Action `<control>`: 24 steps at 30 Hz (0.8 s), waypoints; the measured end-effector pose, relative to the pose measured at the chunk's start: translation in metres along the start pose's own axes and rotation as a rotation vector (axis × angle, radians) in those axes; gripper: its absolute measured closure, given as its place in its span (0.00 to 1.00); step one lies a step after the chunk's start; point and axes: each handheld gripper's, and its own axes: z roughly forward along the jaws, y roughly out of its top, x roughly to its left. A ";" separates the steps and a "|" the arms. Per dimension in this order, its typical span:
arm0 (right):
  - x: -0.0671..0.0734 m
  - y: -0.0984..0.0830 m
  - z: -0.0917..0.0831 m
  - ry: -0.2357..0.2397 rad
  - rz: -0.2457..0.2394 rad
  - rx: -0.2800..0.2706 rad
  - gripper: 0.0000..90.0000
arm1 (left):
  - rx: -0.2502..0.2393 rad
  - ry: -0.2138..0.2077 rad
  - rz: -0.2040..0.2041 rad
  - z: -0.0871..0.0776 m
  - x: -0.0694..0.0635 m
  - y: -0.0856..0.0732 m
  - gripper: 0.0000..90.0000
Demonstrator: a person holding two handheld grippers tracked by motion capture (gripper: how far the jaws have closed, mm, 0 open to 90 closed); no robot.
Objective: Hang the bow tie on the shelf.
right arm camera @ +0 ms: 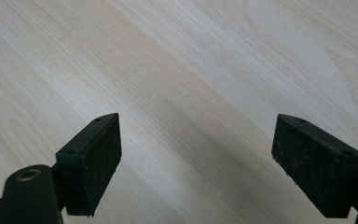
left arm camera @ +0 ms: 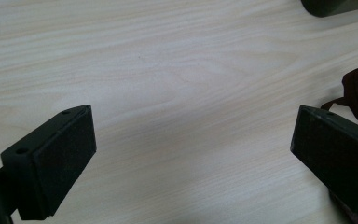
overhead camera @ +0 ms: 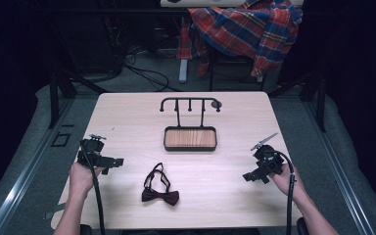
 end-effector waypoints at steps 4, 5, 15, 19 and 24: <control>0.004 0.002 0.002 0.016 -0.013 -0.007 0.17 | -0.001 -0.010 0.022 0.002 -0.004 -0.001 0.00; 0.004 0.002 0.003 0.013 -0.029 -0.003 0.17 | -0.002 -0.011 0.029 0.002 -0.004 -0.001 0.00; 0.006 0.006 0.008 0.015 -0.063 0.036 0.17 | -0.013 -0.044 0.053 0.004 -0.010 0.004 0.00; 0.005 0.006 0.009 0.024 -0.064 0.048 0.17 | -0.007 -0.054 0.074 0.006 -0.016 0.007 0.00; 0.004 0.006 0.011 0.018 -0.082 0.069 0.17 | -0.012 -0.061 0.104 0.011 -0.027 0.015 0.00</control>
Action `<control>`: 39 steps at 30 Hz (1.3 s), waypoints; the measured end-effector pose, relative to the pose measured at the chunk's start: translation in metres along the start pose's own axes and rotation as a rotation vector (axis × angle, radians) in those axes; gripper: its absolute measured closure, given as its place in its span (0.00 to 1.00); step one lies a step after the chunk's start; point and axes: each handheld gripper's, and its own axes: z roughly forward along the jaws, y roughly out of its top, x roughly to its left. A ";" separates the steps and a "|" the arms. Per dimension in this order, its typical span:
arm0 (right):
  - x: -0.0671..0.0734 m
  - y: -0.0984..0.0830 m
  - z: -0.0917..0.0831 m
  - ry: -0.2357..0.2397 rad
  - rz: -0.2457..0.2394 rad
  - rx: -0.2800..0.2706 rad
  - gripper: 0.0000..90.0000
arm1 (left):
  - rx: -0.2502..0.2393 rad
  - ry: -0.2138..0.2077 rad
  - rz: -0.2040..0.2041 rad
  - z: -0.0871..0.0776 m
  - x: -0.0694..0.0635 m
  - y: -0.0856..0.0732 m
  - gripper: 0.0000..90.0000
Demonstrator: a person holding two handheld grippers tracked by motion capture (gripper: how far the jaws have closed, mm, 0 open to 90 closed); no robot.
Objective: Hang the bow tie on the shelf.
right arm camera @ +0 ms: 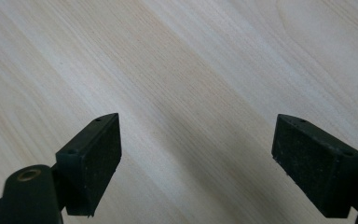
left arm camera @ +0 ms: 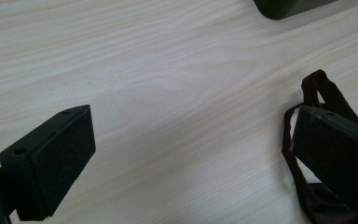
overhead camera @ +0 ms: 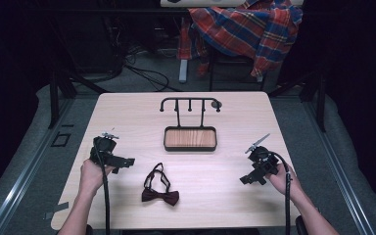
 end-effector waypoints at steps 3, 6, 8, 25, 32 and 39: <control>-0.001 0.001 0.001 -0.001 0.011 -0.002 0.17 | 0.002 -0.009 0.004 0.005 -0.004 0.004 0.00; 0.001 0.005 0.004 -0.002 0.004 -0.003 0.17 | 0.011 -0.026 0.023 0.013 -0.010 0.011 0.00; 0.001 0.006 0.004 0.008 0.005 -0.004 0.17 | 0.013 -0.025 0.030 0.014 -0.012 0.012 0.00; 0.004 0.006 0.003 0.010 -0.012 0.006 0.18 | 0.045 -0.051 0.120 0.033 -0.044 0.020 0.00; 0.003 0.003 0.003 0.020 0.008 -0.006 0.17 | 0.072 -0.065 0.153 0.041 -0.053 0.021 0.07; 0.001 0.003 0.003 0.010 0.002 0.008 0.17 | 0.120 -0.084 0.192 0.048 -0.060 0.020 0.26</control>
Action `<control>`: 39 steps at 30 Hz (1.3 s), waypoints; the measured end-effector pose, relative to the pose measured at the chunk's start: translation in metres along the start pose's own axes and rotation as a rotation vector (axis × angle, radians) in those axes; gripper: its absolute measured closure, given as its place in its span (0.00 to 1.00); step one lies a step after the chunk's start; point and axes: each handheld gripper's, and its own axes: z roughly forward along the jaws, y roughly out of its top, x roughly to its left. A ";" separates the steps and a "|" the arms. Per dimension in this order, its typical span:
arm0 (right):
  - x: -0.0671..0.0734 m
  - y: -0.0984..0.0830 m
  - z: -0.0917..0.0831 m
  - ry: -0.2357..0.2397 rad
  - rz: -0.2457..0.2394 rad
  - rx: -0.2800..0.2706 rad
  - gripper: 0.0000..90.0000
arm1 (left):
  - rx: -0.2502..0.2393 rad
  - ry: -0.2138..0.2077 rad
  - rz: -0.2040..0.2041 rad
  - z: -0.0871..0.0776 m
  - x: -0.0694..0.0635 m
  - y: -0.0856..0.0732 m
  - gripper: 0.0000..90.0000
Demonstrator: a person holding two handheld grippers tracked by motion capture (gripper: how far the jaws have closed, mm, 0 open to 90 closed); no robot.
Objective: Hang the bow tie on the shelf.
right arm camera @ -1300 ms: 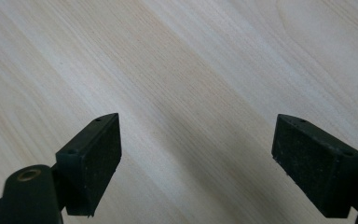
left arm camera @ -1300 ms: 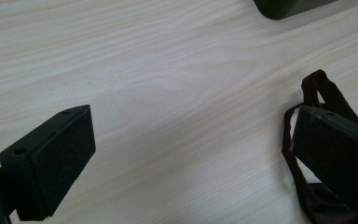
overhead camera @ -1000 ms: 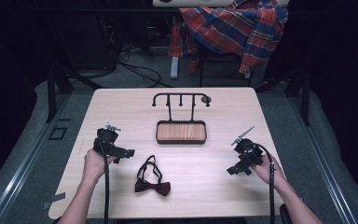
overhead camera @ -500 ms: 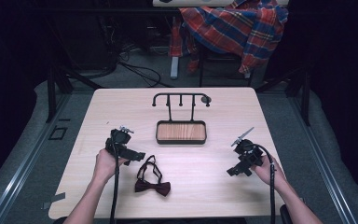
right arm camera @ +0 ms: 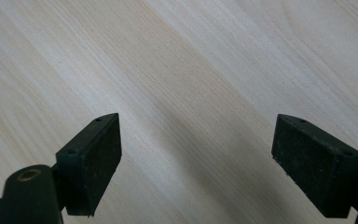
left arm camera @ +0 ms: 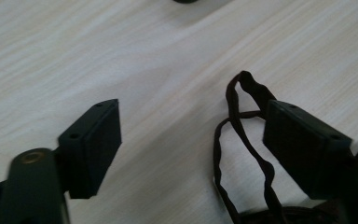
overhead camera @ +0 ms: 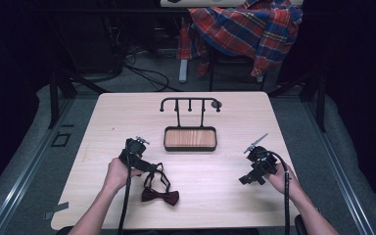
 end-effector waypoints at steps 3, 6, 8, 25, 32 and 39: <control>0.000 0.000 0.000 -0.006 -0.002 0.001 0.17 | 0.012 -0.007 0.018 0.002 -0.003 0.000 0.34; 0.000 -0.001 0.000 -0.007 -0.001 0.001 0.17 | 0.028 -0.016 0.021 0.006 -0.003 -0.001 0.41; 0.002 -0.001 0.001 0.001 0.010 -0.017 0.17 | 0.037 -0.017 0.031 0.007 -0.004 -0.003 0.47; 0.003 0.005 0.003 0.010 -0.018 0.005 0.17 | 0.100 -0.001 0.120 0.013 -0.015 -0.007 0.74; 0.003 0.003 0.003 0.011 -0.011 0.003 0.17 | 0.105 0.019 0.153 0.015 -0.019 -0.006 0.83; 0.004 0.003 0.002 0.004 -0.014 0.004 0.17 | 0.134 0.028 0.185 0.019 -0.020 -0.006 0.91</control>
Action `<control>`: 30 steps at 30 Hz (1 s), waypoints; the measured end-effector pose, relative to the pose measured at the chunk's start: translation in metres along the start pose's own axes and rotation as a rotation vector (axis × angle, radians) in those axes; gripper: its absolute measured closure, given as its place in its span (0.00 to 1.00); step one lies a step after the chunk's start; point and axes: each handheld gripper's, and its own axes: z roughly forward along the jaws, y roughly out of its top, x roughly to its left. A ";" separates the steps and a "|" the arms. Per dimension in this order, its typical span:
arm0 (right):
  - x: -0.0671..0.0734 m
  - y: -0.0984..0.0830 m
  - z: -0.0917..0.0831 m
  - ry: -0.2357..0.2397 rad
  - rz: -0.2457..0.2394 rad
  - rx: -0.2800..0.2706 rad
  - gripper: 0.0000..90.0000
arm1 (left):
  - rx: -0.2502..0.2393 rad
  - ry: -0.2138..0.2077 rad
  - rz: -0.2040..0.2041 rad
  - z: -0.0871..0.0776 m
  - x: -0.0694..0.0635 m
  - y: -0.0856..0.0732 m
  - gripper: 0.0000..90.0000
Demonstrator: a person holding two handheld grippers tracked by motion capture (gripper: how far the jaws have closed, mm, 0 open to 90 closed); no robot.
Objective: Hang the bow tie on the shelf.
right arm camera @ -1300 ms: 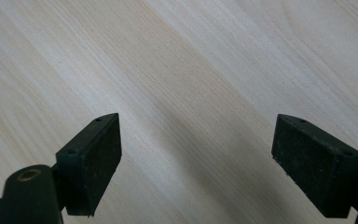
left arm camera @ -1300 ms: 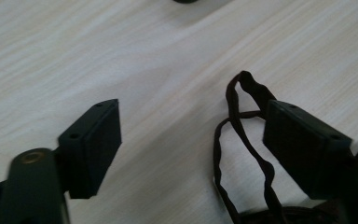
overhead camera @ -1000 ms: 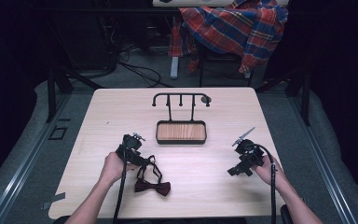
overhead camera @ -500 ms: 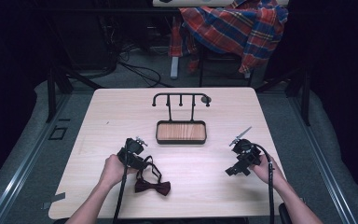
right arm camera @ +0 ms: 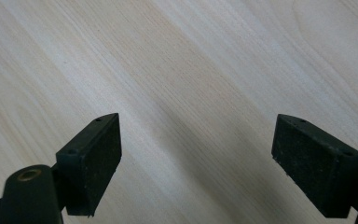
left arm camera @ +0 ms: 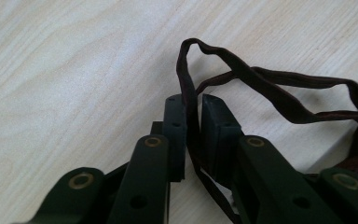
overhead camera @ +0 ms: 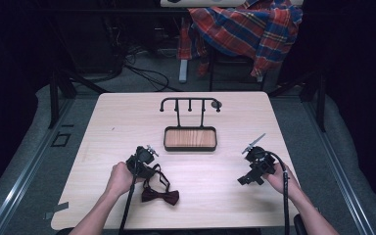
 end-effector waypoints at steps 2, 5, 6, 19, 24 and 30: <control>-0.001 0.000 -0.001 -0.006 0.003 -0.004 0.17 | -0.002 0.002 0.002 0.000 -0.001 0.000 0.94; -0.001 0.001 -0.001 -0.003 -0.007 0.005 0.17 | 0.001 0.003 0.004 -0.001 -0.001 -0.001 0.97; -0.001 0.001 0.000 0.001 -0.002 -0.001 0.17 | -0.001 0.009 0.005 -0.001 -0.001 -0.001 0.97; 0.000 0.004 0.002 0.003 -0.002 0.003 0.17 | -0.022 0.018 0.018 -0.008 0.001 -0.005 0.99; 0.002 0.008 0.003 -0.004 -0.029 0.009 0.17 | -0.051 0.035 0.023 -0.017 -0.001 -0.008 0.99; 0.003 0.007 0.004 0.008 -0.035 0.013 0.17 | -0.113 0.042 0.017 -0.027 0.000 -0.007 0.99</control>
